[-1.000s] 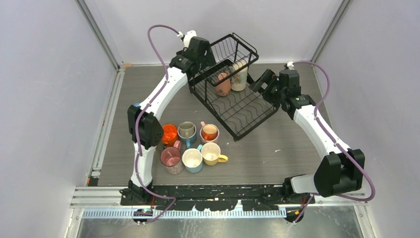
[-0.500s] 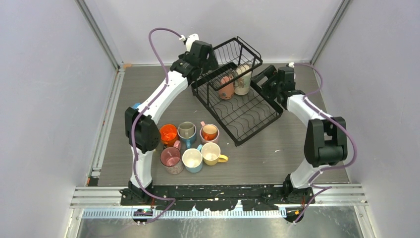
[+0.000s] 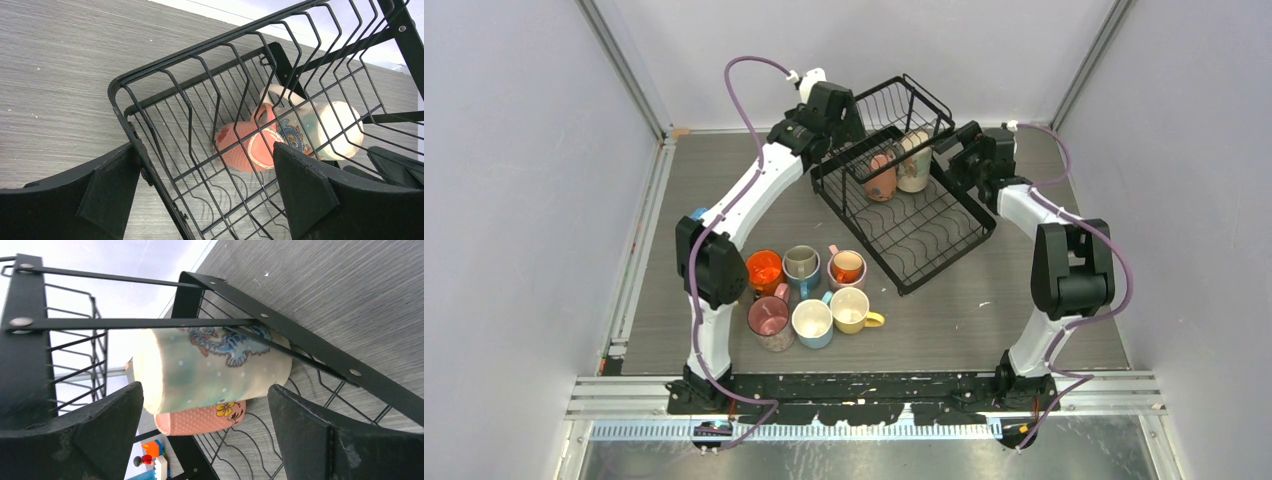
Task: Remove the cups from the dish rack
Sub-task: Unload the cup from the dish rack.
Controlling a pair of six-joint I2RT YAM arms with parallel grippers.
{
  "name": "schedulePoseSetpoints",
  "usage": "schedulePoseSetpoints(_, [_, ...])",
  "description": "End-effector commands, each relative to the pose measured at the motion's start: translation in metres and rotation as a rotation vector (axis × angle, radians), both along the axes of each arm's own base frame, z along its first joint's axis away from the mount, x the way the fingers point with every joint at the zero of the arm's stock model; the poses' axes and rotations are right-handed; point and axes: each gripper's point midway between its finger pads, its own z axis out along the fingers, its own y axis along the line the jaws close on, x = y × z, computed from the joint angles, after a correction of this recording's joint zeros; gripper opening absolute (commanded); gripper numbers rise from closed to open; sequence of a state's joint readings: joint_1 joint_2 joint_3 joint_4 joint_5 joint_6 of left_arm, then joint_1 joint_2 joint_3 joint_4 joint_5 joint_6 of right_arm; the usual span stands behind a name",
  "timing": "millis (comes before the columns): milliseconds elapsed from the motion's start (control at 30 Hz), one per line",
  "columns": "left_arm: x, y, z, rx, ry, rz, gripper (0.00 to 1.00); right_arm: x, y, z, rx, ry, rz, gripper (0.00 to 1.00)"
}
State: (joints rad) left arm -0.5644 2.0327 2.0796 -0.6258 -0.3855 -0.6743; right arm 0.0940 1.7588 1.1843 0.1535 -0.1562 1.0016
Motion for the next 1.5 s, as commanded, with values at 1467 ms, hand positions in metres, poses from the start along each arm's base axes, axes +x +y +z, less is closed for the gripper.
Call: schedulePoseSetpoints(1467, [-0.028,-0.080,-0.044,-0.185,0.232,-0.181,1.00,-0.020,-0.003,0.018,-0.020,0.034,-0.028,0.85])
